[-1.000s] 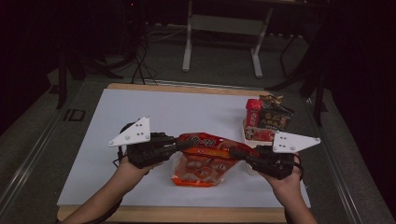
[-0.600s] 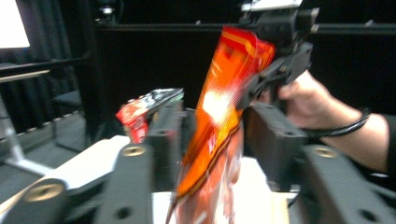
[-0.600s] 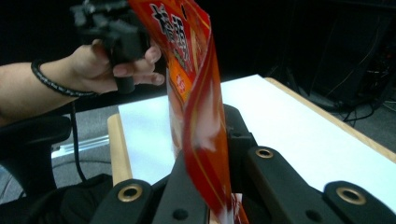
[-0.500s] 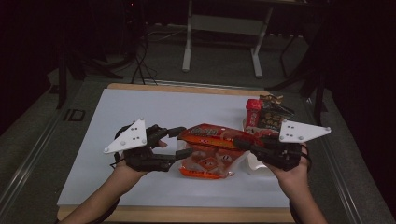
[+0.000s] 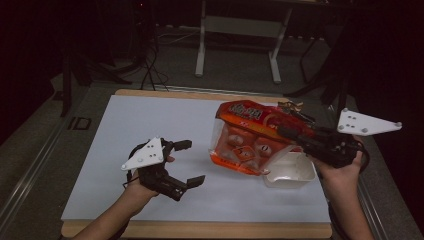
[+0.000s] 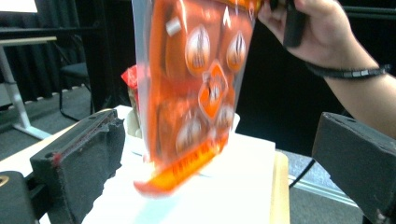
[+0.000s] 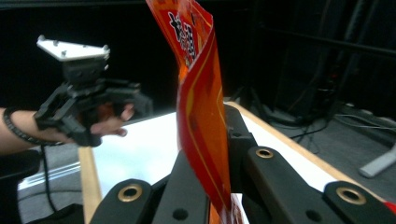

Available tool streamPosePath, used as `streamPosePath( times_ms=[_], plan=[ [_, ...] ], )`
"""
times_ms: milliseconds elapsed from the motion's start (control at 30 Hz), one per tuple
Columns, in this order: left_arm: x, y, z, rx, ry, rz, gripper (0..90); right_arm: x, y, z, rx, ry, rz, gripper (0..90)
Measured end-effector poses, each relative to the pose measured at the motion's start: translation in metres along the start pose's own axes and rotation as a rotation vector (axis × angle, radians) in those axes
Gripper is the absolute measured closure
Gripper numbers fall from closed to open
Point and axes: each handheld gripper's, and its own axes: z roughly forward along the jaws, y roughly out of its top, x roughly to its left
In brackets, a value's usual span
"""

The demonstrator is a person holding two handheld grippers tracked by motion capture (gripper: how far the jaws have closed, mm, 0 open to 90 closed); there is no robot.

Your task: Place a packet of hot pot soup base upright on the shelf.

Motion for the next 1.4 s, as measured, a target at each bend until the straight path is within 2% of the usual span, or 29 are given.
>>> streamPosePath(
  times_ms=[333,467,533,600,733,1000,1267,1400],
  plan=[
    [0.002,-0.026,-0.009,0.024,0.024,0.001,2.1,-0.021,0.006,-0.029,-0.009,-0.11,0.017,90.0],
    [0.003,-0.035,-0.011,0.036,0.028,-0.005,2.1,-0.028,0.004,-0.037,-0.007,-0.137,0.024,90.0],
    [0.005,-0.045,-0.015,0.041,0.03,-0.023,2.1,-0.036,0.0,-0.045,0.001,-0.165,0.022,90.0],
    [0.005,-0.051,-0.017,0.059,0.045,-0.021,2.1,-0.04,-0.003,-0.049,0.005,-0.171,0.021,90.0],
    [0.006,-0.061,-0.02,0.067,0.052,-0.041,2.1,-0.047,-0.01,-0.056,0.018,-0.198,0.031,90.0],
    [0.006,-0.074,-0.026,0.067,0.076,-0.071,2.1,-0.06,-0.025,-0.07,0.038,-0.208,0.048,90.0],
    [0.005,-0.082,-0.028,0.073,0.089,-0.077,2.1,-0.072,-0.042,-0.074,0.056,-0.211,0.072,90.0],
    [0.005,-0.085,-0.028,0.069,0.093,-0.086,2.1,-0.076,-0.046,-0.073,0.083,-0.22,0.071,90.0]
  ],
)
